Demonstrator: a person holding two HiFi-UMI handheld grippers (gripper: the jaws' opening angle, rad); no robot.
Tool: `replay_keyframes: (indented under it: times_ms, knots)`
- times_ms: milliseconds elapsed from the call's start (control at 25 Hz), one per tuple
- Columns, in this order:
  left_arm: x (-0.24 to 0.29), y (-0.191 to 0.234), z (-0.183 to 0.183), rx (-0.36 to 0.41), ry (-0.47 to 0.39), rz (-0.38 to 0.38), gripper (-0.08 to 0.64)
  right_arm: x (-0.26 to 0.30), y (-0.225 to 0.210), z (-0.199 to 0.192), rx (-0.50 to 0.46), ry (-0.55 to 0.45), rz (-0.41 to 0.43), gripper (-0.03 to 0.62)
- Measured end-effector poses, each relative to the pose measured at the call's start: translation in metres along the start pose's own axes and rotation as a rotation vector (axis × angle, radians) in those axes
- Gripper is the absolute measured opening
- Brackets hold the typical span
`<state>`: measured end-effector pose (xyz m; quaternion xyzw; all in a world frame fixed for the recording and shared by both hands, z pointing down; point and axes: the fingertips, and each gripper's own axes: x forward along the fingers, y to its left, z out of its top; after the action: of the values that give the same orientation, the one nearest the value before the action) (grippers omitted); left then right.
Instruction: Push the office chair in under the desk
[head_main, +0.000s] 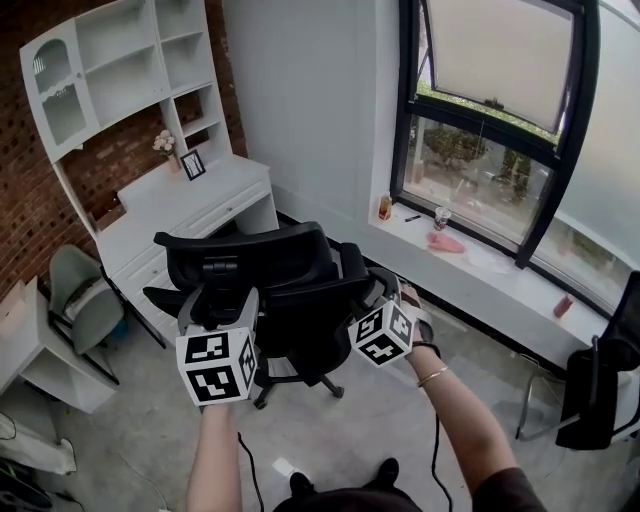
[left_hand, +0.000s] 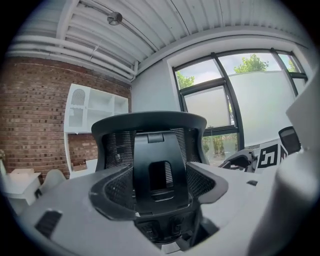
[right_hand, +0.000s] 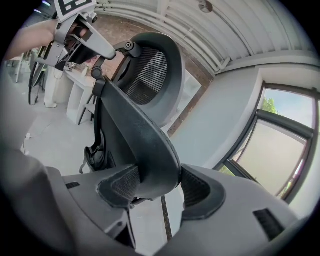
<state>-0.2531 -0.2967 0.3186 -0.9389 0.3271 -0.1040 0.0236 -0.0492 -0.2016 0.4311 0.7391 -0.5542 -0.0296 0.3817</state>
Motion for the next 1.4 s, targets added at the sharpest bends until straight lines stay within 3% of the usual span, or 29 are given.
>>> replay_keyframes:
  times_ms: [520,720,1040,1400]
  knots:
    - [0.025,-0.063,0.01,-0.038,0.041,0.249,0.308,0.029,-0.056,-0.035,-0.082,-0.149,0.143,0.249]
    - [0.038,-0.083,0.015,-0.05,0.038,0.288,0.308,0.045,-0.076,-0.044,-0.103,-0.17,0.18,0.249]
    - [0.077,-0.129,0.015,-0.09,0.05,0.288,0.308,0.085,-0.115,-0.07,-0.122,-0.224,0.2,0.249]
    - [0.117,-0.161,0.03,-0.115,0.033,0.416,0.308,0.132,-0.157,-0.076,-0.188,-0.282,0.307,0.249]
